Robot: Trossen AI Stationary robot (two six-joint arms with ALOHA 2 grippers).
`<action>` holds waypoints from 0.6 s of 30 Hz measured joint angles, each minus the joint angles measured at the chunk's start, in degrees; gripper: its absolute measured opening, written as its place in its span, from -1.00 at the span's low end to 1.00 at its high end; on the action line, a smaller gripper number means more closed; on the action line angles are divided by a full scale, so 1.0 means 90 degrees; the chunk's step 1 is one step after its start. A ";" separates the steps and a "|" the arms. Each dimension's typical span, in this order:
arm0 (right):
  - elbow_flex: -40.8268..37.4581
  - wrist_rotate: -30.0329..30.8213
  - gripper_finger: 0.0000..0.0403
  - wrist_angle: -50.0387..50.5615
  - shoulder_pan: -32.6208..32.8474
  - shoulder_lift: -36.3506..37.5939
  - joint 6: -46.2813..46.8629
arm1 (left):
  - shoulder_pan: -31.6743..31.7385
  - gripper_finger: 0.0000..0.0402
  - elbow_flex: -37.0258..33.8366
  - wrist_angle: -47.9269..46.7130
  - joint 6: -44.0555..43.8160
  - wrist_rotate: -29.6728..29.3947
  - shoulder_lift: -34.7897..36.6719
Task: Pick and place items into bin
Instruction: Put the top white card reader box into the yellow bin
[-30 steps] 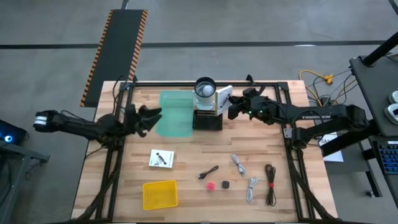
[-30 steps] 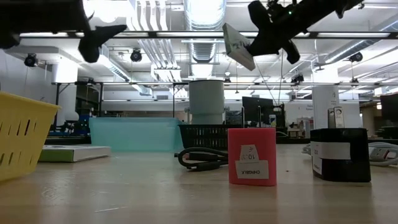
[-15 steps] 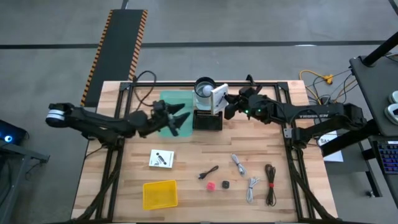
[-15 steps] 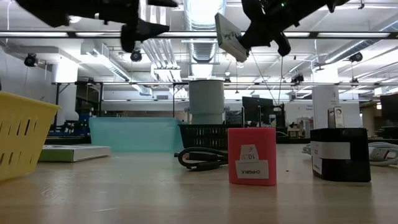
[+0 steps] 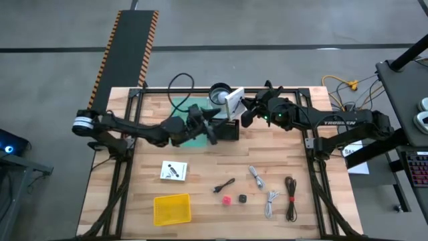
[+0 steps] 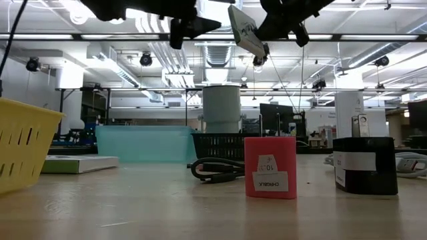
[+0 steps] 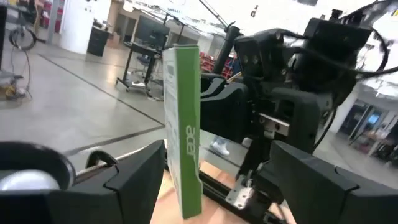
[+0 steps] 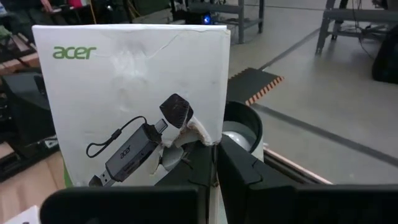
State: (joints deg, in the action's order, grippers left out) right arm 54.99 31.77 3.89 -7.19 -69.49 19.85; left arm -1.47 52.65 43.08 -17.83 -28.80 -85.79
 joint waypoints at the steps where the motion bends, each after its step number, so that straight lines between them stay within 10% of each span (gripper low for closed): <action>1: 0.0005 0.0001 -0.96 0.0008 0.0001 0.0000 -0.0034 | 0.0023 0.37 0.0077 -0.0006 0.0119 -0.0007 -0.0087; 18: 0.0086 -0.0041 -0.96 0.0026 0.0021 0.0002 -0.0125 | 0.0493 0.37 0.0502 -0.0009 0.0116 -0.0207 -0.0462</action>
State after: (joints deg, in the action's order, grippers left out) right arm 55.76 31.40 4.12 -7.00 -69.47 18.72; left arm 2.96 57.17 43.00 -16.79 -30.67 -89.95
